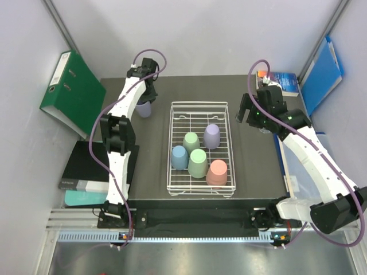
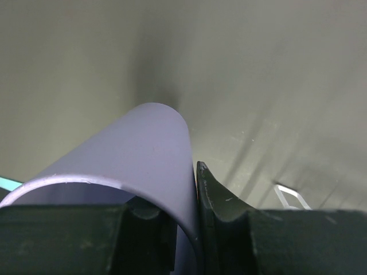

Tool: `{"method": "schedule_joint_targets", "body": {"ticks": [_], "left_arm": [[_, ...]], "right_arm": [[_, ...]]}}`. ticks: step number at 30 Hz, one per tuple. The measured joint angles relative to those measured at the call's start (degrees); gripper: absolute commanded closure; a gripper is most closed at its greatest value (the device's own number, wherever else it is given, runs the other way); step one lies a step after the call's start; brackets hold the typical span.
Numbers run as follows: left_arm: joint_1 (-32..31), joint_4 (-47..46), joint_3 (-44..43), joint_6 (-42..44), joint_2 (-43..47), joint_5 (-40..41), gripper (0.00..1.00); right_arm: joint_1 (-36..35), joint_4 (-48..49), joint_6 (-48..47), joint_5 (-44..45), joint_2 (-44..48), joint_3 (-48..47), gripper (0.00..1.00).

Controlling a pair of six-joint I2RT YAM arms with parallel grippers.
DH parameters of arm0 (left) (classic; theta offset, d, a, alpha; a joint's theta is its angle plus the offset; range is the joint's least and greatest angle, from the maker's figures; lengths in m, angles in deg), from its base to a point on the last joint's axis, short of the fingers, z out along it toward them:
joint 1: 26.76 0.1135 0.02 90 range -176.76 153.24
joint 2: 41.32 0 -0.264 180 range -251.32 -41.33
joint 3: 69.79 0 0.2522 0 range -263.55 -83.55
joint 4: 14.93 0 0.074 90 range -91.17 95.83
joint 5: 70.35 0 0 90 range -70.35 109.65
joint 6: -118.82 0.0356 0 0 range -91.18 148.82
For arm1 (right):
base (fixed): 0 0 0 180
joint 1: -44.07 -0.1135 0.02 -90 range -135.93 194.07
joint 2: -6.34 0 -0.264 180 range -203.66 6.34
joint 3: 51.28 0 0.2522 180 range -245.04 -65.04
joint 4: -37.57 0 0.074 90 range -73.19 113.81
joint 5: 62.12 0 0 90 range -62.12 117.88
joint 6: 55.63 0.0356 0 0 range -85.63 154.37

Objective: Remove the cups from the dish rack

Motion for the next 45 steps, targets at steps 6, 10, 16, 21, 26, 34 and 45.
{"method": "schedule_joint_targets", "body": {"ticks": [6, 10, 16, 21, 26, 34, 45], "left_arm": [[-0.74, -0.57, 0.55, 0.39, -0.02, -2.23, 0.88], [-0.90, -1.40, 2.29, 0.61, -0.02, -2.58, 0.81], [-0.87, -1.53, 4.74, 0.81, -0.07, -2.78, 0.85], [-0.90, -2.71, 5.60, 0.90, -0.07, -3.50, 0.50], [-0.90, -3.43, 6.86, 1.05, -0.04, -3.50, 0.40], [-0.90, -7.61, 11.72, -0.76, 5.05, -2.91, 0.01], [-1.31, -30.05, 34.45, -6.14, 32.48, -5.01, 0.01]], "right_arm": [[0.00, 0.04, -0.26, -1.09, -1.29, 0.00, 0.07], [-0.09, 0.09, -0.39, -1.97, -1.53, 0.00, 0.07], [-0.09, 0.24, -0.79, -2.73, -1.90, 0.13, 0.08], [-0.09, 0.76, -0.81, -3.17, -2.16, 0.15, 0.07], [-0.11, 1.42, -0.81, -3.32, -2.16, 0.15, 0.07], [-1.64, 4.76, -1.31, -3.72, -1.38, 1.84, 0.10], [-7.39, 10.40, -2.82, -6.36, 0.42, 4.74, 0.06]]}}
